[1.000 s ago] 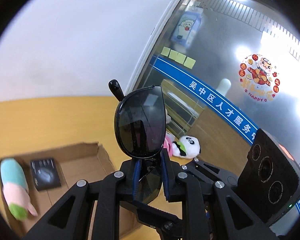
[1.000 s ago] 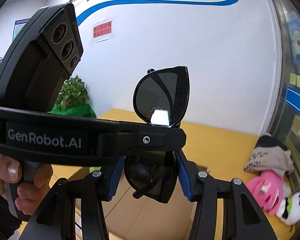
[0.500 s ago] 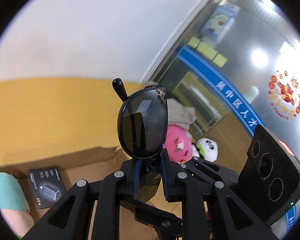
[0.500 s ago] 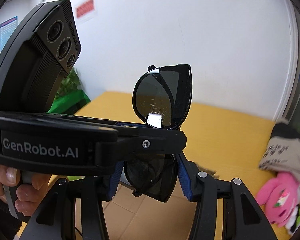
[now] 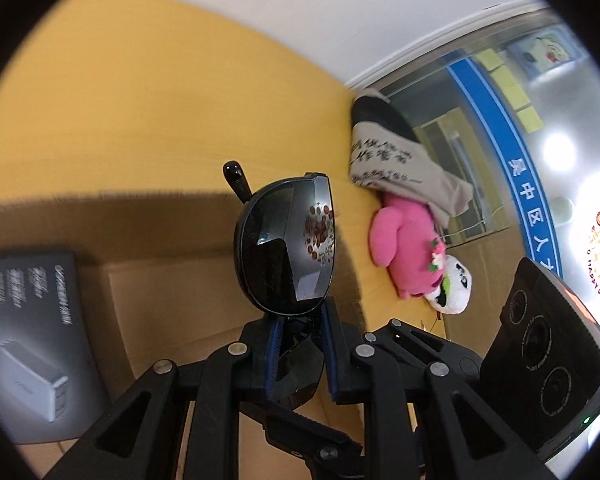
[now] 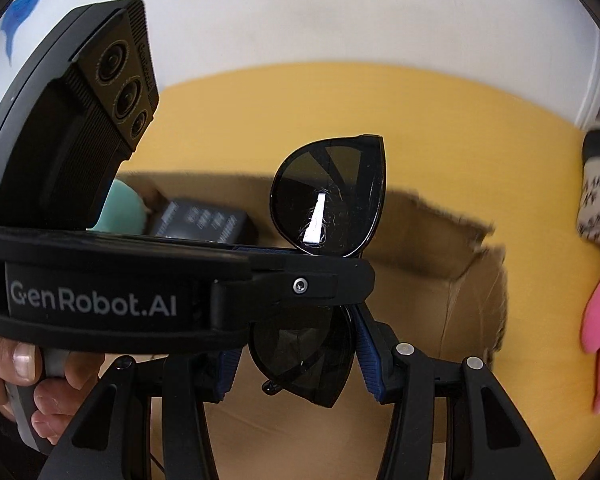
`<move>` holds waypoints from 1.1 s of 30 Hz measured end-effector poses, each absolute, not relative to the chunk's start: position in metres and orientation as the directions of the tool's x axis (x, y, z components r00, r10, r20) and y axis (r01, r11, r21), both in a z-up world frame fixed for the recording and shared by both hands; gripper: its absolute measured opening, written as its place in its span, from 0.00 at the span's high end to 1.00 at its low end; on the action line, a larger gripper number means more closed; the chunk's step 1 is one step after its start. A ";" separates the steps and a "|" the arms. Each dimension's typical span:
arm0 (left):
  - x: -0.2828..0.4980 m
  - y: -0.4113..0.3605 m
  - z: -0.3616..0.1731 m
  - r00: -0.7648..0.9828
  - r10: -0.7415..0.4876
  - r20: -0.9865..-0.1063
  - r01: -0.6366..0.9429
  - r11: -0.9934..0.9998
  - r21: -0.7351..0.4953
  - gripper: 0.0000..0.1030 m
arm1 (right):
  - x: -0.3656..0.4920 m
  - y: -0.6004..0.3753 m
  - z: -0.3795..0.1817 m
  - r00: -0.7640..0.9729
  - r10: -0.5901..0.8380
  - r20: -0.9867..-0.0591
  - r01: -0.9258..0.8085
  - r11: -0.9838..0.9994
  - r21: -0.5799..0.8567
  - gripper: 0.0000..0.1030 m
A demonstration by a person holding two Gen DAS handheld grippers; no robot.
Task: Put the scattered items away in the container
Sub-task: 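Lift the sunglasses with the right gripper and carry them over the cardboard box, then lower the sunglasses into the box and open the right gripper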
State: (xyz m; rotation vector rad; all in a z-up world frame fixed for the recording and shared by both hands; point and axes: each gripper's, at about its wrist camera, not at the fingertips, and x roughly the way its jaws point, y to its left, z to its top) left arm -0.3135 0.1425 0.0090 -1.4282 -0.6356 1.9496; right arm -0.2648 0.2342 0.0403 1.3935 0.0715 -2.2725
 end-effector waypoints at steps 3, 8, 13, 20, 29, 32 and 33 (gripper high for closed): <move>-0.314 0.150 -0.008 -0.180 0.730 -0.659 -0.189 -0.683 -0.705 0.83 | -0.268 0.240 0.024 -0.331 -0.346 -0.878 0.392 -0.897 0.205 0.47; -0.317 0.156 -0.037 -0.129 0.735 -0.665 -0.145 -0.678 -0.721 0.82 | -0.272 0.245 0.000 -0.272 -0.312 -0.910 0.373 -0.906 0.199 0.47; -0.322 0.157 -0.051 -0.110 0.711 -0.695 -0.124 -0.704 -0.700 0.79 | -0.279 0.248 -0.017 -0.251 -0.301 -0.920 0.346 -0.915 0.205 0.47; -0.311 0.153 -0.024 -0.199 0.618 -0.760 -0.146 -0.786 -0.601 0.53 | -0.272 0.261 0.003 -0.340 -0.260 -0.904 0.306 -0.939 0.155 0.36; -0.192 0.116 0.115 -0.568 0.477 -0.671 -0.281 -0.878 -0.386 0.30 | -0.149 0.270 0.107 -0.635 -0.235 -0.736 0.351 -0.936 -0.004 0.09; -0.131 0.097 0.151 -0.676 0.439 -0.592 -0.290 -0.897 -0.334 0.20 | -0.098 0.276 0.125 -0.706 -0.202 -0.679 0.345 -0.935 -0.080 0.17; -0.112 0.093 0.159 -0.701 0.430 -0.569 -0.296 -0.901 -0.316 0.20 | -0.080 0.266 0.125 -0.714 -0.199 -0.672 0.337 -0.938 -0.081 0.47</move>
